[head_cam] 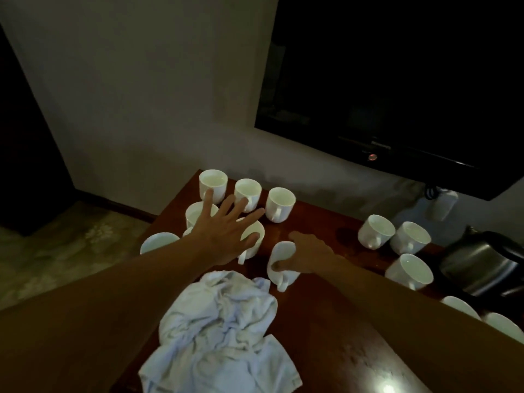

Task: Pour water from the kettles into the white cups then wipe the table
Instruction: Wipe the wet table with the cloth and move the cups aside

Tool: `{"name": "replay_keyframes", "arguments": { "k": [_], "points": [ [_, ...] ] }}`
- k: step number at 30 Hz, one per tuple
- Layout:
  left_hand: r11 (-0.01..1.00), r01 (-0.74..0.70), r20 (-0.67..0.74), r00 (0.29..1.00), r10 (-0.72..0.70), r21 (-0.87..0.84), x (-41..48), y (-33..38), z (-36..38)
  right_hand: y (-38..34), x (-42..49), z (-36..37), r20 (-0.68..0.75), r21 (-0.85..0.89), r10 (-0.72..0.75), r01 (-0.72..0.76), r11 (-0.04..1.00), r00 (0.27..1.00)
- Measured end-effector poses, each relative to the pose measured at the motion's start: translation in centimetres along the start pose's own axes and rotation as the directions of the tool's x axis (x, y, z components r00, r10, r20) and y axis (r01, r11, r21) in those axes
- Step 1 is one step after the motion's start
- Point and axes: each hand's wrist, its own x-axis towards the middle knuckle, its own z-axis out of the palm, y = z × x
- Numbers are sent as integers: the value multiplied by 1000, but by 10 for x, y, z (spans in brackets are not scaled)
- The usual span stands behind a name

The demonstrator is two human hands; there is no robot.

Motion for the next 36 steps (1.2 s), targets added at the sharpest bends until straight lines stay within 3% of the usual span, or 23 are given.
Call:
{"name": "replay_keyframes", "arguments": {
  "k": [8, 12, 19, 29, 33, 36],
  "points": [
    [988, -140, -76, 988, 134, -71, 29, 64, -9, 106, -53, -19, -59, 58, 165, -162, 985, 985],
    [974, -152, -28, 988, 149, -167, 48, 108, -18, 167, -78, -17, -94, 110, 208, -197, 974, 974],
    [969, -171, 7, 984, 176, -180, 81, 181, -27, 246, -96, -1, -102, 121, 325, -312, 942, 940],
    [978, -129, 45, 989, 138, -161, 69, 187, -12, 210, -73, 56, -42, 97, 95, -90, 991, 995],
    [991, -101, -35, 995, 98, -85, 37, 171, 13, 178, -70, 69, -33, 103, 67, -63, 993, 997],
    [988, -98, -99, 991, 86, -123, 8, 150, 21, 147, -75, 83, -58, 119, 37, -30, 992, 998]
  ]
}}
